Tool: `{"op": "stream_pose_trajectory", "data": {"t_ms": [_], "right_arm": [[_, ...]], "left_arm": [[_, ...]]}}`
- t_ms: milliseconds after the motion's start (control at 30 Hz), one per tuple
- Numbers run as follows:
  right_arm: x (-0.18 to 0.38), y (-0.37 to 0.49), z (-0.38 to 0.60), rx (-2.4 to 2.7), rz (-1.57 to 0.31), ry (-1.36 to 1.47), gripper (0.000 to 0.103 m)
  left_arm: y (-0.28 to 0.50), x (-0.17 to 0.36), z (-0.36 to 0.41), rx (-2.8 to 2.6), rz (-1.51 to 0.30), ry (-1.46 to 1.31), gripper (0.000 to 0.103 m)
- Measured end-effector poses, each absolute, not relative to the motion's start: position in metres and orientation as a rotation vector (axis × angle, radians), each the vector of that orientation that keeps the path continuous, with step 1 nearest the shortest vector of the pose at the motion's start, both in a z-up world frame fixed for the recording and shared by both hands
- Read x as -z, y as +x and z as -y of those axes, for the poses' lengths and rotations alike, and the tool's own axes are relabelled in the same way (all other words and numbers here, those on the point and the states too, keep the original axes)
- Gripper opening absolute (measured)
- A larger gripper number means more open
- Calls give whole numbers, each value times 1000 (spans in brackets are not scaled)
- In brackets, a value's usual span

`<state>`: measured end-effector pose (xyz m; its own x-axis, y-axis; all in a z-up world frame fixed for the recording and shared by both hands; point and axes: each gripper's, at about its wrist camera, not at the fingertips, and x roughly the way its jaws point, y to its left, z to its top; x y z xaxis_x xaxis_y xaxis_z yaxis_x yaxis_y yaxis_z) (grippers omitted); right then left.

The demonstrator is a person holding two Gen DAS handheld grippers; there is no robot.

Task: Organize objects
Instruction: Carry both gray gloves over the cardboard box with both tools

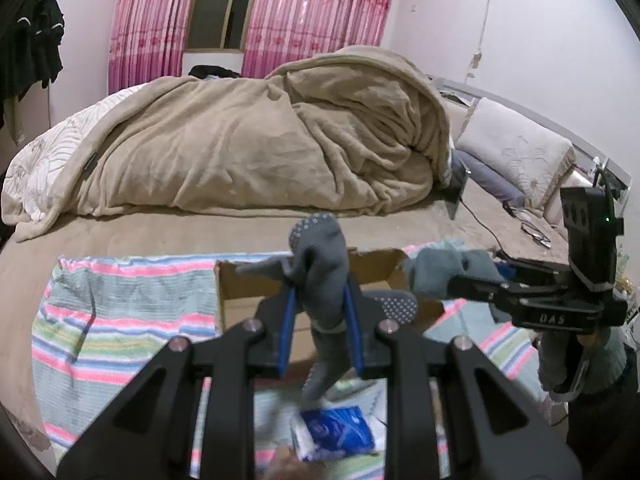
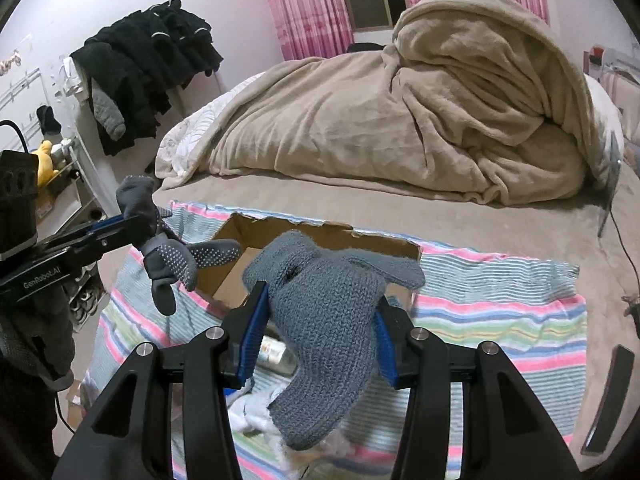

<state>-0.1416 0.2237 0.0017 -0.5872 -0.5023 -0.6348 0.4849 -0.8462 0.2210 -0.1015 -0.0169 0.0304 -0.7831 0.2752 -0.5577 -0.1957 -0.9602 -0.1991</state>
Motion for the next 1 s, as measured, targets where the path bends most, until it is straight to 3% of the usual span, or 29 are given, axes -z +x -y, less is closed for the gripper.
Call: {"op": "stream_pose_trajectory", "data": {"t_ms": [600, 1000], "right_arm": [[51, -203, -167, 2235, 18, 1067, 50], [81, -211, -146, 2163, -16, 1159, 54]], "left_arm": [[-169, 47, 40, -2771, 170, -1132, 24], [-180, 69, 39, -2772, 162, -1242, 35]]}}
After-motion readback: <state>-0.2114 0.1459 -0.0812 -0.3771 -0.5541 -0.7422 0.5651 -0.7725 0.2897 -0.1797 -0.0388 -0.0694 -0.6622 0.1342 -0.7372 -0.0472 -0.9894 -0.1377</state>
